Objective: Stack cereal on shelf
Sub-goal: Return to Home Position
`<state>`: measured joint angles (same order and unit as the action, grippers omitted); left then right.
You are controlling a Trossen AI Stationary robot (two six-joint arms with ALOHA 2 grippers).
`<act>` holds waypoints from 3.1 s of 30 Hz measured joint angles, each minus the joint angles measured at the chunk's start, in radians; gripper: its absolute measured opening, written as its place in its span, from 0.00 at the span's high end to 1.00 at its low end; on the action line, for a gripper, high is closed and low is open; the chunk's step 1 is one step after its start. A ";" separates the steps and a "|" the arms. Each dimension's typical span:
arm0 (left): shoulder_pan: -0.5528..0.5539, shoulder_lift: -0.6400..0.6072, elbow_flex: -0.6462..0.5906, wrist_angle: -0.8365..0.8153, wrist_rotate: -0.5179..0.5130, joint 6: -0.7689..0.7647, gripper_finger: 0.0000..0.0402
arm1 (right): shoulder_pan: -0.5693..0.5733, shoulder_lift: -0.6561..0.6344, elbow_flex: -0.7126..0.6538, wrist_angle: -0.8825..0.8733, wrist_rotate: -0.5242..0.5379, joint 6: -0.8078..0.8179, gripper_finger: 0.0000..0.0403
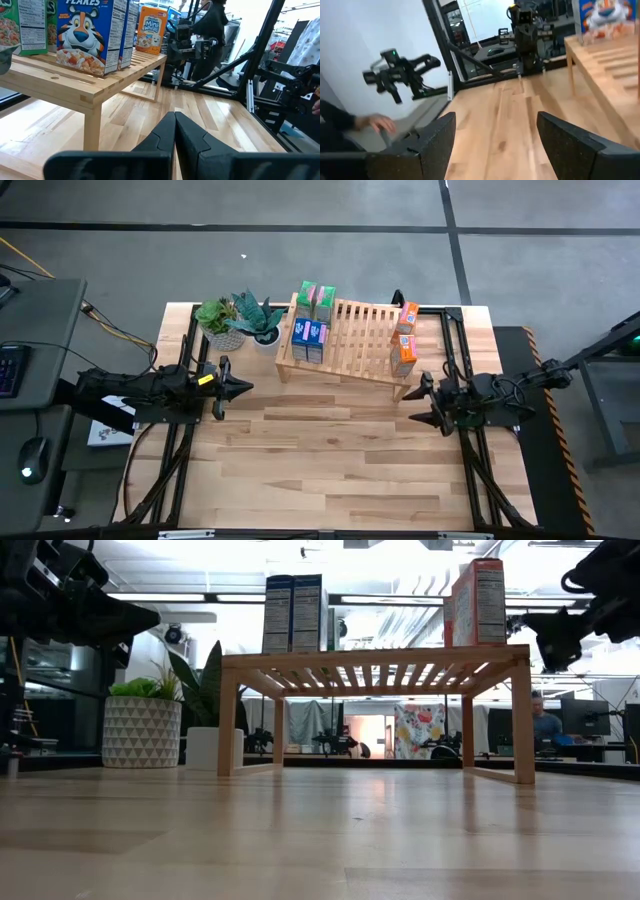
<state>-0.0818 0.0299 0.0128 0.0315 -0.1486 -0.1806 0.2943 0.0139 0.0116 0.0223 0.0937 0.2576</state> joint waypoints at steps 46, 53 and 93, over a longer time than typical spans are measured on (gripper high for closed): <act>0.000 0.000 0.000 0.000 0.000 0.000 1.00 | 0.000 0.001 0.000 0.012 0.069 -0.345 0.38; 0.000 0.000 0.000 0.000 0.000 0.000 1.00 | 0.000 0.001 0.000 0.020 0.117 -0.316 0.89; 0.000 0.000 0.000 0.000 0.000 0.000 1.00 | 0.000 0.006 -0.001 0.047 0.428 -0.257 0.99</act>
<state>-0.0821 0.0299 0.0128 0.0315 -0.1486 -0.1806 0.2943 0.0204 0.0109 0.0696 0.5213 0.0002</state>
